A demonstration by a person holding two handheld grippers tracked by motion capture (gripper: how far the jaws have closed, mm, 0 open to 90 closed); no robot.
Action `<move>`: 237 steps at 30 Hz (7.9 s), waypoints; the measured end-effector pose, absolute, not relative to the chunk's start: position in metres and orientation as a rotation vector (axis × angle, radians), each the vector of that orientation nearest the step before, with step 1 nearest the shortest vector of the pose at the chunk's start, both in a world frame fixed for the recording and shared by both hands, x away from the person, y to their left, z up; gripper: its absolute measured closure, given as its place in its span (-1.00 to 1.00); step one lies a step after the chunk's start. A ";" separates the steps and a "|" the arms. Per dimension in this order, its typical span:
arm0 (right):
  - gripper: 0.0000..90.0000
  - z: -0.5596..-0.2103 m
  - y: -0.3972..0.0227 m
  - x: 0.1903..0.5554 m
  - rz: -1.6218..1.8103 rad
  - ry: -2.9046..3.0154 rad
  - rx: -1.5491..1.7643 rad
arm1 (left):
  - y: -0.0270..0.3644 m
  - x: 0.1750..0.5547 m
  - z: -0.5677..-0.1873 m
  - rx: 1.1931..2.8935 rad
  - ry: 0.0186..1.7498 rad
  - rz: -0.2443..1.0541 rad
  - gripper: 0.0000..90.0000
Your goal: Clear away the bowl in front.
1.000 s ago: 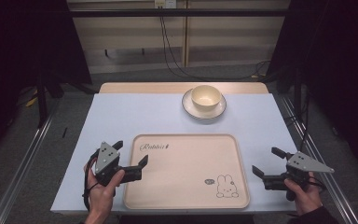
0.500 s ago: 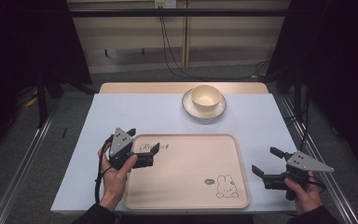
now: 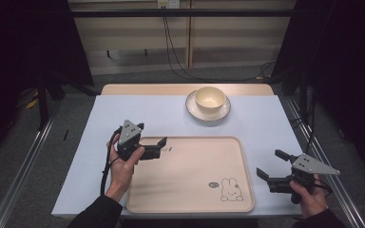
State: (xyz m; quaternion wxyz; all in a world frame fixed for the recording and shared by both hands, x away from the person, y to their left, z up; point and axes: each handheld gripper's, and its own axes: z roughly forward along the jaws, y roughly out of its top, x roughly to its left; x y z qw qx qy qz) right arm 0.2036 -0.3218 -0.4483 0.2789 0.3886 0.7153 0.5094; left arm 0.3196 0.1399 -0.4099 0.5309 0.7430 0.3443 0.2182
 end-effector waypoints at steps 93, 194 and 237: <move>-0.92 -0.449 -0.322 0.201 1.419 1.946 1.023 | -0.032 0.534 -0.444 1.993 1.015 0.474 -0.53; -0.95 -0.449 -0.323 0.199 1.413 1.939 1.006 | -0.012 0.529 -0.427 1.888 1.297 0.156 0.84; -0.99 -0.449 -0.323 0.198 1.415 1.911 0.987 | 0.031 0.478 -0.401 1.874 1.198 0.098 0.84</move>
